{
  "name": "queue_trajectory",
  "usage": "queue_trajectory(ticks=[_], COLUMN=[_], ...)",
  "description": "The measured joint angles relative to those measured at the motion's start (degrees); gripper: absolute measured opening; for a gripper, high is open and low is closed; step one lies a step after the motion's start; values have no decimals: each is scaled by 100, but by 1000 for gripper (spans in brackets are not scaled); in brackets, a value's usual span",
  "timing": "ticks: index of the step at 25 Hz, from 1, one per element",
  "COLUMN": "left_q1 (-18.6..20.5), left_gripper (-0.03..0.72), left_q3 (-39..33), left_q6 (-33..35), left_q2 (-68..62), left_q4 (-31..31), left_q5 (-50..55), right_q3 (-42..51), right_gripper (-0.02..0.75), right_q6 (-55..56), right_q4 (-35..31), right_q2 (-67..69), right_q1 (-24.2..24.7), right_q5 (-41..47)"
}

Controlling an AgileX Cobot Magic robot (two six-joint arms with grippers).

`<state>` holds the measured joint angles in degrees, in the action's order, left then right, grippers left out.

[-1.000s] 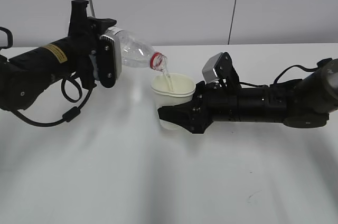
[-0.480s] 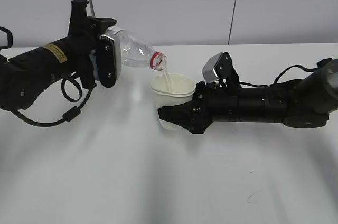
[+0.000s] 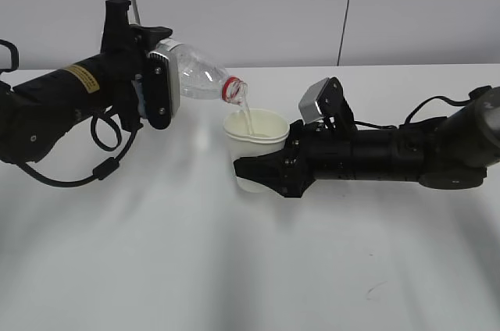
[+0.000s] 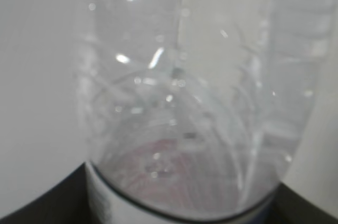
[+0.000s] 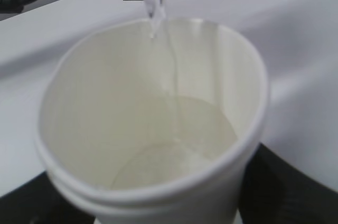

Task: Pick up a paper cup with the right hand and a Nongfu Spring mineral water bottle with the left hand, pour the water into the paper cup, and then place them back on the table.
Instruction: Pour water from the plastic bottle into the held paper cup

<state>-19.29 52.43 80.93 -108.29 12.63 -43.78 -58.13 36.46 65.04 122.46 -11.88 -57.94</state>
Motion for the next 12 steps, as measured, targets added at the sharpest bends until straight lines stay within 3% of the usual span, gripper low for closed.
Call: queue_trajectory(ticks=[12], left_q1=[0], left_gripper=[403], left_q3=[0], left_q6=[133], left_q2=[4], left_q4=[0], left_q5=[-20], right_q3=[0], right_gripper=[517], right_q6=[0], right_q4=[0], right_q2=[0], right_q1=[0], right_q5=[13])
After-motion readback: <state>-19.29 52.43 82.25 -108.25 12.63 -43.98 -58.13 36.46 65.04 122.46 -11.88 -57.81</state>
